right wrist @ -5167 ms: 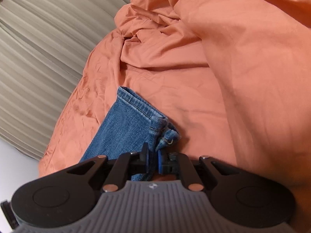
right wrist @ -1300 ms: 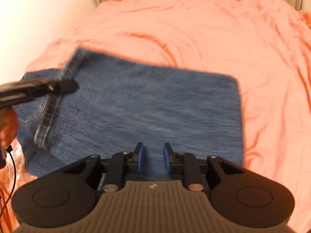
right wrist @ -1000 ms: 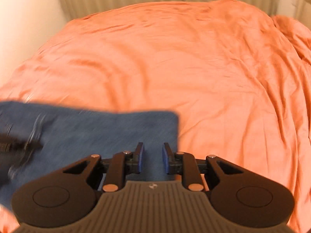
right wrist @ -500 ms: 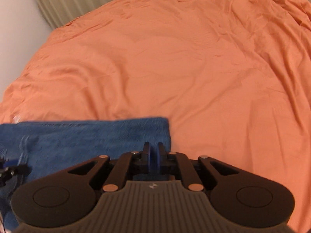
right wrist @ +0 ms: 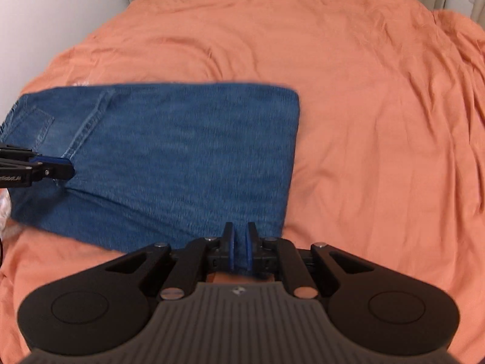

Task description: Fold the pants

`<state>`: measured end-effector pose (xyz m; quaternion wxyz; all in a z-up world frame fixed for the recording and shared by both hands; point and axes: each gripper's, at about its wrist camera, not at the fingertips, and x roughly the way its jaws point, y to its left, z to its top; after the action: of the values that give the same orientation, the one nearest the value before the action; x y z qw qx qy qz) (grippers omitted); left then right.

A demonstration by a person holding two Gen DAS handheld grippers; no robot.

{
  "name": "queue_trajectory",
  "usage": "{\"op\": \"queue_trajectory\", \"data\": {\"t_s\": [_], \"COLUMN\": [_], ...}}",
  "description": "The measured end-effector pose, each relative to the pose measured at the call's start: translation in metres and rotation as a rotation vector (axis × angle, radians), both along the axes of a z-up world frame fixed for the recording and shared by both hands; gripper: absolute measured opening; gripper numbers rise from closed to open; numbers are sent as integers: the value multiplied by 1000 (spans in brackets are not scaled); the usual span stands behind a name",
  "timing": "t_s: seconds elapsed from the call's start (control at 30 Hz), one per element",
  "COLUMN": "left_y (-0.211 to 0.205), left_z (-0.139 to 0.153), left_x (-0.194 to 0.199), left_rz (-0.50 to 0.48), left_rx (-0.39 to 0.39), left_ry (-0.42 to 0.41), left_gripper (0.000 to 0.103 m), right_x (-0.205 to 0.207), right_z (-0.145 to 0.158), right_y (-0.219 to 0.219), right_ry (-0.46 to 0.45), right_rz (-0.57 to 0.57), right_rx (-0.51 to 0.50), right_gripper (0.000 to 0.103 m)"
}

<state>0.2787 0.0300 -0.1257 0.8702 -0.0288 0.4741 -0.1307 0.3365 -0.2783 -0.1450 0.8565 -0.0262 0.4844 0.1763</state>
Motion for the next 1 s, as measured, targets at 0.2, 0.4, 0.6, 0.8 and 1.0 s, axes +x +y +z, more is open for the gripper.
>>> {"op": "queue_trajectory", "data": {"t_s": [0.2, 0.4, 0.6, 0.8, 1.0], "left_y": [-5, 4, 20, 82, 178], "left_z": [-10, 17, 65, 110, 119], "left_x": [-1, -18, -48, -64, -90], "left_rz": [64, 112, 122, 214, 464], "left_rx": [32, 6, 24, -99, -196], "left_ry": [12, 7, -35, -25, -89], "left_gripper": [5, 15, 28, 40, 43], "right_x": [11, 10, -3, -4, 4], "right_z": [-39, -27, 9, 47, 65], "right_y": [-8, 1, 16, 56, 112], "right_ry": [57, 39, -80, -168, -218], "right_rz": [-59, -13, 144, 314, 439], "right_rx": [40, -11, -62, -82, -113], "right_gripper": [0, 0, 5, 11, 24]}}
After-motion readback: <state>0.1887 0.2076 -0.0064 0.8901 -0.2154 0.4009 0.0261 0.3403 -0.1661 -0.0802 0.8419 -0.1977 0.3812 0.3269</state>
